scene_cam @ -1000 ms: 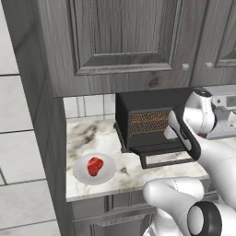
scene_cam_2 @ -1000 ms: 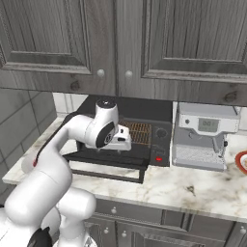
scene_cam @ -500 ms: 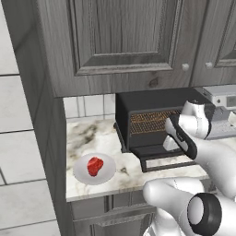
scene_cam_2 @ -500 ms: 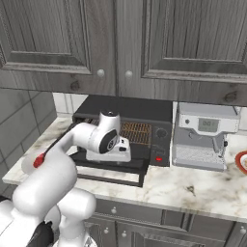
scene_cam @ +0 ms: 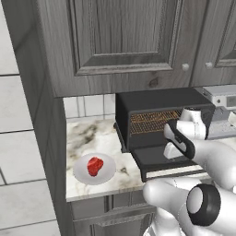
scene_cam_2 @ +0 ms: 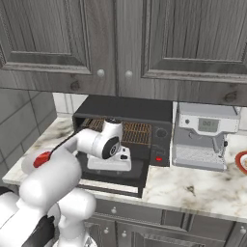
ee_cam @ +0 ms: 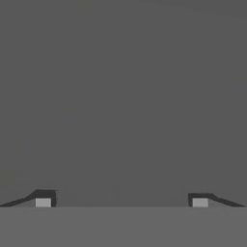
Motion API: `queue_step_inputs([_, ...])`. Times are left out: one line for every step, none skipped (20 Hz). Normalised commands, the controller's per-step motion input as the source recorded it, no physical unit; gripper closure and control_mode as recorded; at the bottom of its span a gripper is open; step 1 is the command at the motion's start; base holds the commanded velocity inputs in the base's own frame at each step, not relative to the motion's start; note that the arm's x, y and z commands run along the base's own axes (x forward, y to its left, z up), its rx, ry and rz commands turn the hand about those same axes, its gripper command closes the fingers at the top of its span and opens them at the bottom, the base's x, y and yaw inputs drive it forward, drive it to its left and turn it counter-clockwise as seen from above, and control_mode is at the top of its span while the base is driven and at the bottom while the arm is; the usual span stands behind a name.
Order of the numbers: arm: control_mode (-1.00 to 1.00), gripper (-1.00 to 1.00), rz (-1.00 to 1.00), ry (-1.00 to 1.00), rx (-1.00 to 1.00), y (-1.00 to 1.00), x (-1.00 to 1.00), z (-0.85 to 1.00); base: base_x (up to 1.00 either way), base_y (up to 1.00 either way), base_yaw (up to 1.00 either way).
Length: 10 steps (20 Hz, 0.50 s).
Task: Open the toaster oven door. Place the bread on the top rack in the toaster oven and place the steak on the bottom rack.
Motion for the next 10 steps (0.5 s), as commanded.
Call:
queue_step_inputs([-1.0, -1.0, 0.01, 0.0, -0.01, 0.0, -0.31, -0.58, 0.0, 0.0, 0.0])
queue_step_inputs([-1.0, -1.0, 0.01, 0.0, -0.02, 0.0, -0.29, -0.58, 0.0, 0.0, 0.0])
queue_step_inputs([-1.0, -1.0, 0.0, 0.0, -0.01, 0.0, -0.3, -0.59, 0.0, 0.0, 0.0])
queue_step_inputs([-1.0, -1.0, 0.0, -0.01, 0.0, 0.0, -0.3, -0.58, 0.0, 0.0, 0.0])
queue_step_inputs([-1.0, -1.0, 0.0, -0.01, 0.0, 0.0, -0.26, -0.55, 0.0, 0.0, 0.0])
queue_step_inputs([-1.0, -1.0, 0.0, 0.0, 0.0, -0.02, -0.16, -0.49, 0.0, 0.0, 0.0])
queue_step_inputs([-1.0, -1.0, 0.0, -0.01, 0.0, -0.06, -0.07, -0.4, 0.0, 0.0, 0.0])
queue_step_inputs([-1.0, -1.0, 0.0, -0.05, 0.0, -0.05, -0.09, -0.36, 0.0, 0.0, 0.0])
queue_step_inputs([-1.0, -1.0, 0.0, -0.09, 0.0, -0.03, -0.09, -0.27, 0.0, 0.0, 0.0])
queue_step_inputs([-1.0, -1.0, 0.0, -0.15, 0.0, -0.01, -0.08, -0.06, 0.0, 0.0, 0.0])
